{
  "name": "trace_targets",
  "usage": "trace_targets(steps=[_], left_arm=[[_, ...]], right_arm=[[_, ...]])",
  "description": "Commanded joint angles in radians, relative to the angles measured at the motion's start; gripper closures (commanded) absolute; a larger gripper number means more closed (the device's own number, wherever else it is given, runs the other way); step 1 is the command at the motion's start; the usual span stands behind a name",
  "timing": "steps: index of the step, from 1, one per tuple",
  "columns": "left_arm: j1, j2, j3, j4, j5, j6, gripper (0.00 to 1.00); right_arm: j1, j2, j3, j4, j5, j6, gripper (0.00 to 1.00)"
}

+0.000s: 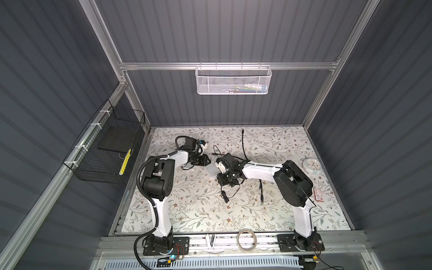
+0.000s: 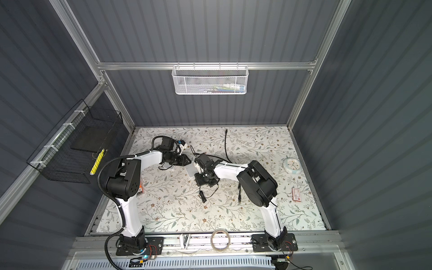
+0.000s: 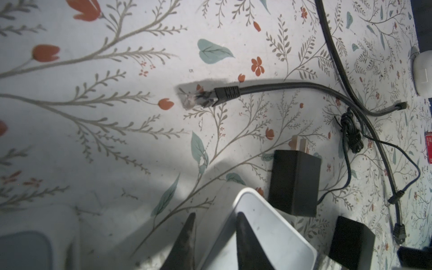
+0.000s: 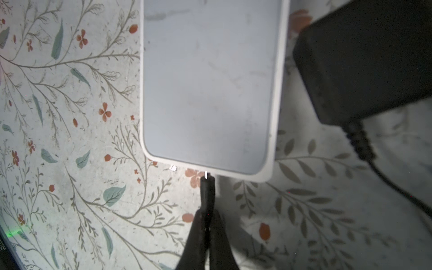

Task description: Insert the plug into the switch port

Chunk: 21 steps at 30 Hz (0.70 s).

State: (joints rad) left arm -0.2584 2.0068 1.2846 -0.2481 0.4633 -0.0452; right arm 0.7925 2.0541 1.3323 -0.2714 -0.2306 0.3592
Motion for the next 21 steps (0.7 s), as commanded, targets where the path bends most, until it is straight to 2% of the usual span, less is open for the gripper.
trace_targets(steps=[1, 21], left_arm=[[-0.007, -0.001, 0.024, -0.079, 0.009, 0.001, 0.70], [-0.019, 0.038, 0.108, -0.125, 0.015, 0.020, 0.63]], right_arm=[[-0.019, 0.006, -0.034, -0.033, 0.068, -0.004, 1.00], [-0.041, 0.001, -0.062, -0.029, 0.007, -0.093, 1.00]])
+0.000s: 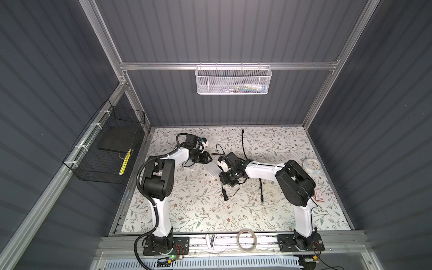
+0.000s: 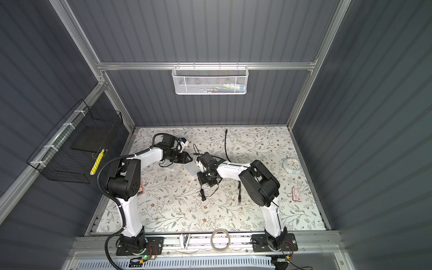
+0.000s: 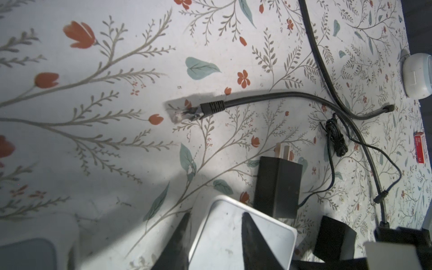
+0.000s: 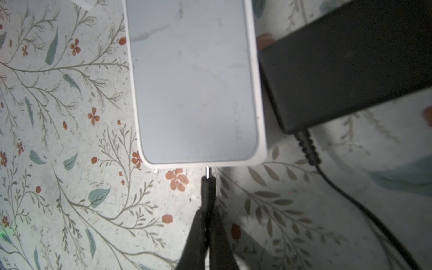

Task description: Insert the plug into the switch port

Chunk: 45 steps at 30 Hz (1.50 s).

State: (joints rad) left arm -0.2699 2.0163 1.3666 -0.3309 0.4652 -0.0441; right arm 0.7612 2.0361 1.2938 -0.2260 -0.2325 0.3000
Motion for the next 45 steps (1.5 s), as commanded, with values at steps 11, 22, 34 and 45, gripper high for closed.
trace_targets(steps=[11, 22, 34, 45], left_arm=[[-0.015, 0.046, 0.035, -0.052, 0.020, 0.025, 0.63], [-0.022, 0.065, 0.073, -0.041, 0.033, 0.024, 0.63], [-0.025, 0.069, 0.083, -0.051, 0.053, 0.053, 0.64], [-0.025, 0.064, 0.078, -0.061, 0.072, 0.079, 0.66]], right_arm=[[-0.024, 0.046, 0.002, -0.090, -0.013, -0.051, 1.00], [-0.022, 0.061, 0.014, -0.132, -0.060, -0.078, 1.00], [-0.022, 0.075, 0.056, -0.210, -0.061, -0.138, 1.00], [-0.045, 0.084, 0.081, -0.234, -0.026, -0.148, 1.00]])
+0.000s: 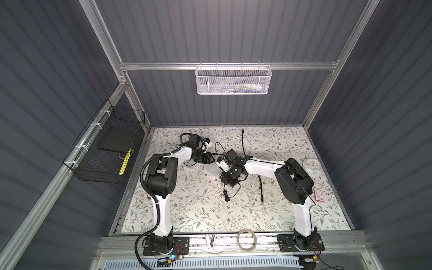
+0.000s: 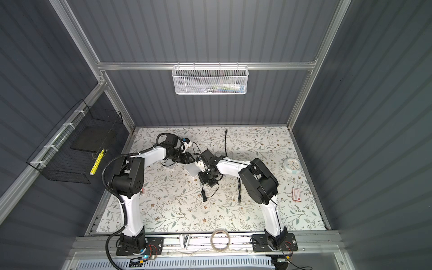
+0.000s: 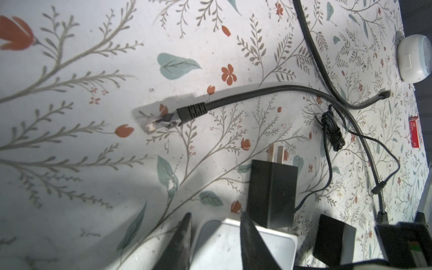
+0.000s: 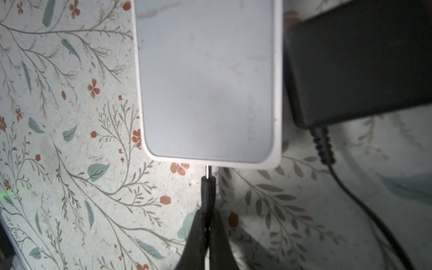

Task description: Insert the plug into the switch port

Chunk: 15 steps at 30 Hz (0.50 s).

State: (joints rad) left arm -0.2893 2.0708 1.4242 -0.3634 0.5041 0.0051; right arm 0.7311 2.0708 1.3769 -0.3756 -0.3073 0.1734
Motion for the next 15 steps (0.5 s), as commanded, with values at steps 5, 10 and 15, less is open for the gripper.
trace_targets(steps=[5, 10, 15], left_arm=[[-0.005, 0.012, 0.022, -0.029, 0.043, 0.034, 0.66], [-0.005, 0.016, 0.026, -0.025, 0.049, 0.030, 0.66], [-0.005, 0.019, 0.031, -0.029, 0.049, 0.029, 0.66]], right_arm=[[-0.024, 0.049, -0.001, -0.093, 0.053, -0.033, 1.00], [-0.023, 0.053, 0.005, -0.093, 0.036, -0.034, 1.00], [-0.014, 0.055, 0.009, -0.094, 0.016, -0.040, 1.00]])
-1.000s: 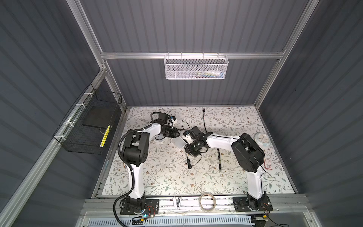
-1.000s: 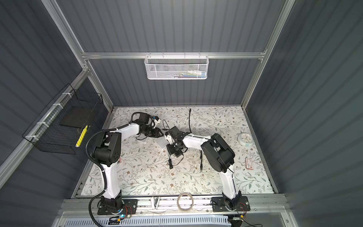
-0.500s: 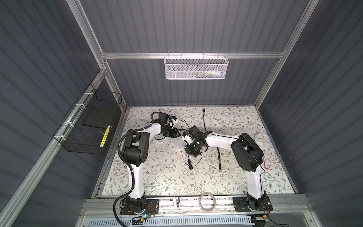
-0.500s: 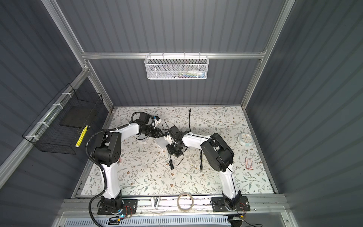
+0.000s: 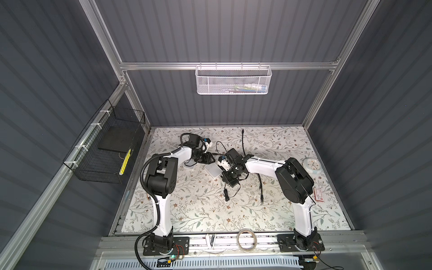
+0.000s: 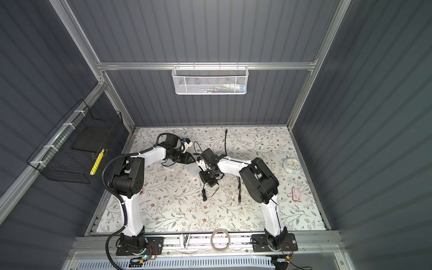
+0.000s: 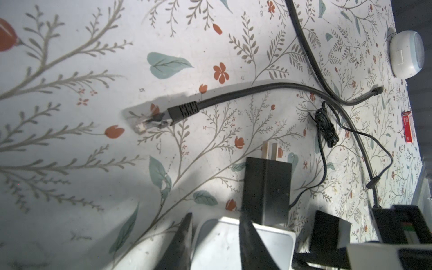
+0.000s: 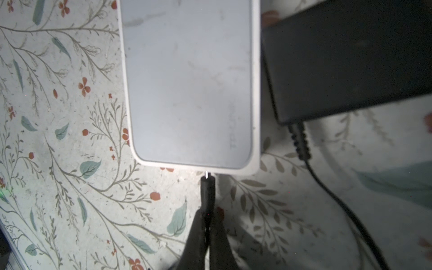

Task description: Insert the plug into the switch port

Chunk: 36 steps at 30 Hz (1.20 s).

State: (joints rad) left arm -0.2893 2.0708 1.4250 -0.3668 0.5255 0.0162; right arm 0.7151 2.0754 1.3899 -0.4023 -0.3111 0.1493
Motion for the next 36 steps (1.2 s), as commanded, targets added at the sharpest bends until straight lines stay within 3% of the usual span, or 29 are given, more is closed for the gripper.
trace_targets(steps=[1, 14, 23, 36], left_arm=[[-0.006, 0.018, 0.031, -0.025, 0.030, 0.019, 0.67], [-0.005, 0.009, 0.022, -0.021, 0.011, 0.018, 0.67], [-0.003, -0.022, 0.046, -0.064, -0.065, 0.035, 0.47], [-0.004, 0.011, 0.040, -0.093, -0.059, 0.067, 0.61]], right_arm=[[0.004, 0.052, -0.006, -0.066, 0.018, -0.017, 1.00], [0.009, 0.051, -0.001, -0.082, 0.007, -0.022, 1.00], [0.013, 0.040, -0.015, -0.074, 0.007, -0.016, 1.00], [0.014, 0.029, -0.019, -0.068, 0.000, -0.017, 1.00]])
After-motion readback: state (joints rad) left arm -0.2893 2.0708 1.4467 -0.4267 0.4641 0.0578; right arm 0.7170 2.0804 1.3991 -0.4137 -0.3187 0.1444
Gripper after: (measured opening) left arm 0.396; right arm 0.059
